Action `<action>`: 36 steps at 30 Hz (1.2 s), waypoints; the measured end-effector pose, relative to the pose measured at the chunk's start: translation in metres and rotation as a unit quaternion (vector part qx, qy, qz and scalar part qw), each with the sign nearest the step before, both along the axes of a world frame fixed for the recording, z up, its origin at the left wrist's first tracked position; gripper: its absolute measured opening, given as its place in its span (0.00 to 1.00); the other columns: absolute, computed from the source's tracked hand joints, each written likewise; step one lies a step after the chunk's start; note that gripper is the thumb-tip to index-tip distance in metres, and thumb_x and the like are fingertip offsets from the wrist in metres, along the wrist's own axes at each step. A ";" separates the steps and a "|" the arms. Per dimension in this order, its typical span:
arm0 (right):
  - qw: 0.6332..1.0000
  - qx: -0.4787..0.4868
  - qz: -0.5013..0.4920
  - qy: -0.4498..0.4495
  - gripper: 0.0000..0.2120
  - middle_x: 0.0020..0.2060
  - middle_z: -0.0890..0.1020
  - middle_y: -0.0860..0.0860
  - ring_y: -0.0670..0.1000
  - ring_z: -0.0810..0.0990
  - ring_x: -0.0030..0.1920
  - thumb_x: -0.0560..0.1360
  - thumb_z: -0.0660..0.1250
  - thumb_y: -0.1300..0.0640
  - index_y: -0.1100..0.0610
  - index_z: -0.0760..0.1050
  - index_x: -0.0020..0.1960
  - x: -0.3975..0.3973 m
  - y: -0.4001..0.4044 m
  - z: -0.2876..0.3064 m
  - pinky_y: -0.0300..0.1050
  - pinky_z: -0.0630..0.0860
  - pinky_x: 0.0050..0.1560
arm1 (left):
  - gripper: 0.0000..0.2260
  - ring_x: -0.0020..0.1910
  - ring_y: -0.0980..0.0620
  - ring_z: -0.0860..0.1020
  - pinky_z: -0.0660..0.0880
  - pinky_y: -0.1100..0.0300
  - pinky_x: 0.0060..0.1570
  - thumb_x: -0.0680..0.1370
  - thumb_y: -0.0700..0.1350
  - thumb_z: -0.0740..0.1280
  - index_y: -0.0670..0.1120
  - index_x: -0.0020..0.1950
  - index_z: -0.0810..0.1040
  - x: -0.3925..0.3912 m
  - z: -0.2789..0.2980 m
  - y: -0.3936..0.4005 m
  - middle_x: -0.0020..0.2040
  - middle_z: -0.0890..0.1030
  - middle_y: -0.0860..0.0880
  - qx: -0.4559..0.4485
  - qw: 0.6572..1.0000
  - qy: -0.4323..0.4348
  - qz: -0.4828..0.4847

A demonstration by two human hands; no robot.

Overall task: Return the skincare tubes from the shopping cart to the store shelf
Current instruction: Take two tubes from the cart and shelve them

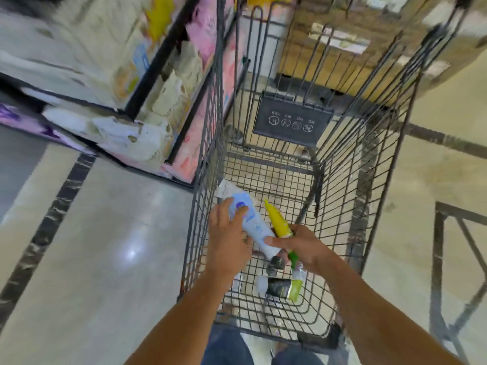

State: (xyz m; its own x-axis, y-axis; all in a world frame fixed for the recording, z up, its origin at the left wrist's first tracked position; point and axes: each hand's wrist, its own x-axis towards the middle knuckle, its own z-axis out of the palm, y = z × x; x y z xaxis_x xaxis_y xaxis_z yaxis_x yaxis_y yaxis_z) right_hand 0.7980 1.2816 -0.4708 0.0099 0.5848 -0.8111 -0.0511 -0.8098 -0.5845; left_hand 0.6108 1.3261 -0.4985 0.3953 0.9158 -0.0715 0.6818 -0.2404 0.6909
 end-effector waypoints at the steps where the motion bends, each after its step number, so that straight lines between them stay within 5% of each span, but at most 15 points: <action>1: 1.000 0.006 -0.002 -0.007 0.15 0.22 0.76 0.56 0.53 0.71 0.23 0.67 0.80 0.56 0.63 0.75 0.40 -0.001 0.000 0.010 0.42 0.72 0.28 | 0.27 0.68 0.41 0.69 0.73 0.43 0.64 0.66 0.39 0.74 0.50 0.64 0.77 0.003 0.004 -0.004 0.69 0.67 0.44 -0.041 0.993 -0.079 0.076; 5: 0.999 0.041 0.020 -0.018 0.22 0.23 0.76 0.58 0.54 0.71 0.23 0.65 0.81 0.55 0.68 0.76 0.48 -0.005 -0.002 0.047 0.45 0.71 0.31 | 0.17 0.57 0.43 0.79 0.78 0.40 0.55 0.68 0.42 0.72 0.61 0.51 0.80 0.004 0.047 -0.007 0.59 0.78 0.46 -0.200 0.903 -0.265 0.273; 9: 0.991 0.108 0.073 0.007 0.21 0.27 0.78 0.57 0.52 0.71 0.22 0.67 0.80 0.56 0.64 0.77 0.54 -0.022 -0.004 0.086 0.42 0.69 0.27 | 0.20 0.52 0.42 0.81 0.81 0.41 0.48 0.71 0.36 0.75 0.57 0.54 0.77 -0.007 0.106 -0.031 0.58 0.79 0.41 -0.245 0.826 -0.383 0.333; 16: 0.953 0.219 0.200 0.056 0.22 0.26 0.76 0.55 0.52 0.72 0.23 0.75 0.69 0.42 0.62 0.75 0.47 -0.088 -0.003 0.158 0.42 0.69 0.27 | 0.23 0.46 0.43 0.83 0.81 0.46 0.42 0.71 0.28 0.72 0.45 0.61 0.72 -0.067 0.201 -0.093 0.50 0.83 0.41 -0.085 0.764 -0.469 0.436; 20: 0.932 0.242 0.257 0.082 0.27 0.38 0.78 0.48 0.47 0.75 0.34 0.74 0.58 0.28 0.51 0.79 0.47 -0.159 -0.014 0.198 0.42 0.75 0.32 | 0.25 0.46 0.46 0.84 0.81 0.48 0.38 0.70 0.29 0.74 0.47 0.60 0.71 -0.117 0.254 -0.139 0.51 0.82 0.42 -0.002 0.727 -0.467 0.503; 25: 0.881 0.281 0.339 0.172 0.15 0.37 0.81 0.53 0.55 0.73 0.28 0.82 0.57 0.47 0.56 0.78 0.51 -0.272 -0.074 0.254 0.44 0.71 0.29 | 0.25 0.44 0.46 0.83 0.81 0.44 0.45 0.70 0.27 0.73 0.44 0.61 0.70 -0.197 0.318 -0.231 0.50 0.83 0.42 0.089 0.638 -0.472 0.602; 31: 0.763 0.306 0.506 0.261 0.17 0.26 0.76 0.60 0.54 0.72 0.21 0.80 0.59 0.50 0.65 0.74 0.47 -0.415 -0.222 0.303 0.40 0.70 0.23 | 0.11 0.44 0.47 0.82 0.79 0.50 0.46 0.70 0.37 0.71 0.43 0.52 0.81 -0.294 0.371 -0.418 0.48 0.85 0.43 0.166 0.582 -0.436 0.666; 36: 0.707 0.278 0.584 0.285 0.16 0.29 0.76 0.58 0.53 0.74 0.21 0.82 0.59 0.54 0.69 0.70 0.55 -0.501 -0.381 0.327 0.40 0.72 0.22 | 0.08 0.43 0.45 0.83 0.80 0.48 0.49 0.71 0.35 0.72 0.44 0.48 0.80 -0.347 0.387 -0.596 0.46 0.85 0.43 0.229 0.479 -0.408 0.743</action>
